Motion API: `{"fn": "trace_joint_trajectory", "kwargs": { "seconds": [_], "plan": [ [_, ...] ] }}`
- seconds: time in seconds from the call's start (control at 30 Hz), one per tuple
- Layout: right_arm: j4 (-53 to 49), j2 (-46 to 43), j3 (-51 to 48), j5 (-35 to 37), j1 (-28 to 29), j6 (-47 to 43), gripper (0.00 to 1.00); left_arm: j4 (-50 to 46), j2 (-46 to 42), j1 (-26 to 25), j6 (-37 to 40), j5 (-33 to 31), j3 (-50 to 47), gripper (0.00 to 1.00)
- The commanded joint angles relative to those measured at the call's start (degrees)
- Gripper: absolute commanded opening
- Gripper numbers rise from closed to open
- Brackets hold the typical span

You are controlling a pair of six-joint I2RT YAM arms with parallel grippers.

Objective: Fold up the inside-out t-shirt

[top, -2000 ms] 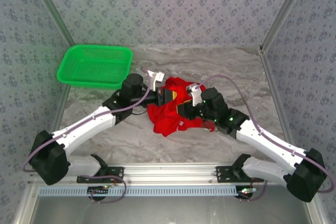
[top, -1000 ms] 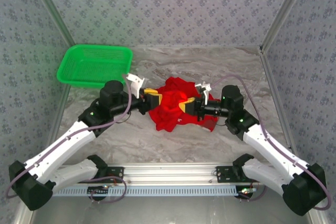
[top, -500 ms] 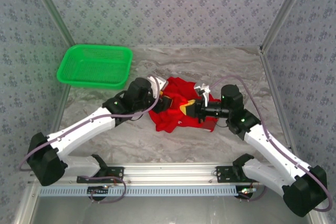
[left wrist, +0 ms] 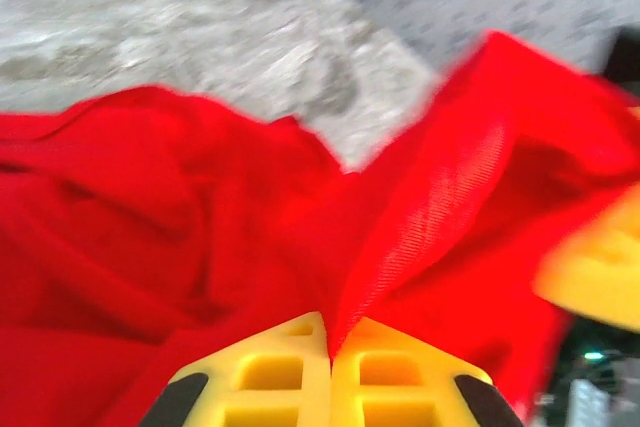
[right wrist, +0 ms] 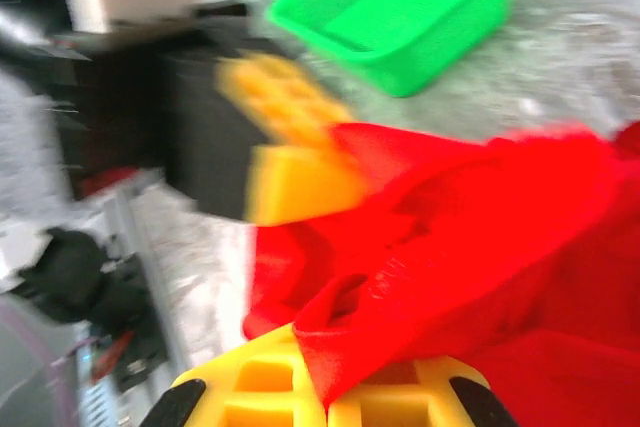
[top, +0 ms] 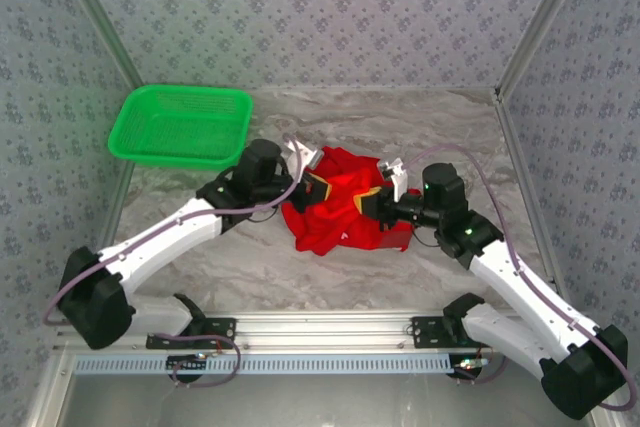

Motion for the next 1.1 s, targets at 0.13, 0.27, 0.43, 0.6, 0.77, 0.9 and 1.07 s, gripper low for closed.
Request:
{"fn": "trace_joint_trajectory", "kwargs": {
  "seconds": [0.13,0.27,0.43,0.6,0.77,0.9,1.07],
  "plan": [
    [-3.2,0.9,1.5,21.9,3.8,-2.4,0.01,18.1,-7.0,2.5,-13.9,19.6,-5.1,0.00],
    [-6.4,3.3,3.5,25.4,5.4,-2.8,0.16,23.5,-7.3,3.3,-19.7,22.2,-6.1,0.00],
    [-11.3,-0.2,5.2,25.1,6.2,-6.2,0.33,22.3,-7.5,3.4,-19.4,19.1,-6.7,0.00],
    [-9.1,-7.0,5.1,16.5,6.1,-9.4,0.43,20.5,-6.5,3.6,-19.1,16.7,-6.2,0.00],
    [-0.7,-6.3,4.0,2.3,6.5,-9.3,0.42,19.8,-6.4,3.6,-19.1,15.9,-6.0,0.00],
    [5.2,0.0,4.8,-6.4,6.4,-8.3,0.41,19.6,-6.6,3.6,-19.0,16.1,-6.1,0.00],
    [10.8,5.6,6.6,-11.1,4.6,-6.5,0.42,18.7,-7.1,3.6,-18.3,16.5,-6.0,0.00]
  ]
}}
